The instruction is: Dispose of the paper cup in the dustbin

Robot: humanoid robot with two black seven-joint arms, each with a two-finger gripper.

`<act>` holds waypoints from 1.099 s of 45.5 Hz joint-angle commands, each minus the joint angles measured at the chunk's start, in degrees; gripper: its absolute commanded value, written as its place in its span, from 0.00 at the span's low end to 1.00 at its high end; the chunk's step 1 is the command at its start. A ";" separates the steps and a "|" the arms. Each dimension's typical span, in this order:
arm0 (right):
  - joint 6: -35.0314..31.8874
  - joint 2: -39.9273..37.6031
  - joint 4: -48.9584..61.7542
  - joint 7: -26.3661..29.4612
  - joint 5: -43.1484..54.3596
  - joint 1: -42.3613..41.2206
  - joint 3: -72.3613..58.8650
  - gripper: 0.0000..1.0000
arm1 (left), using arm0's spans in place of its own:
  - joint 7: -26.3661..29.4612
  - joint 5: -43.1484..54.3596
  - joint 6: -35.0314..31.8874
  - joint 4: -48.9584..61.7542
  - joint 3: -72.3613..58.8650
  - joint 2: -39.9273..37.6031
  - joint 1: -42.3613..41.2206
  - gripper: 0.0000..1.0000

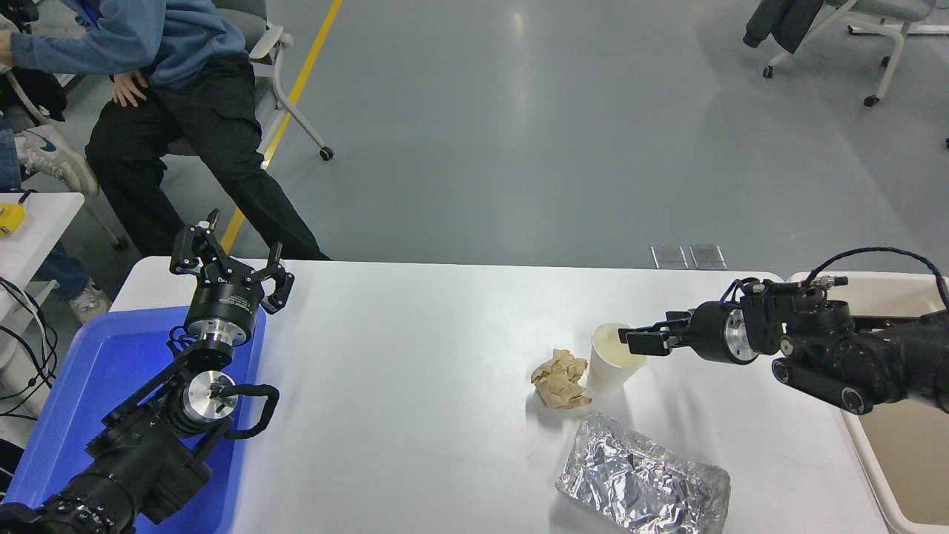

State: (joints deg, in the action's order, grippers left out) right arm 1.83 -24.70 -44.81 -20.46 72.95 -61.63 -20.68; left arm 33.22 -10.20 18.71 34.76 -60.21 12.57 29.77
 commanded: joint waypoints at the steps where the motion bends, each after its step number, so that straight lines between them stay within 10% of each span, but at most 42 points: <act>1: 0.28 0.70 1.04 -0.20 0.18 2.92 -0.06 0.98 | 0.00 0.00 0.01 -0.04 0.00 0.00 0.02 1.00; 28: 2.83 2.28 5.44 -0.55 0.18 4.77 0.29 0.59 | 0.00 0.00 0.01 -0.04 0.00 0.00 0.02 1.00; 41: 2.30 2.28 4.65 -0.72 0.00 4.77 0.29 0.01 | 0.00 0.00 0.01 0.04 -0.09 0.00 0.02 1.00; 50: 2.13 2.11 4.47 -3.62 -0.70 4.59 0.64 0.00 | 0.00 0.00 0.01 -0.05 0.00 0.00 0.02 1.00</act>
State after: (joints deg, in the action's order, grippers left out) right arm 4.14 -22.49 -40.10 -22.15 72.83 -56.95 -20.28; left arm 33.22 -10.20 18.71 34.76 -60.21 12.57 29.80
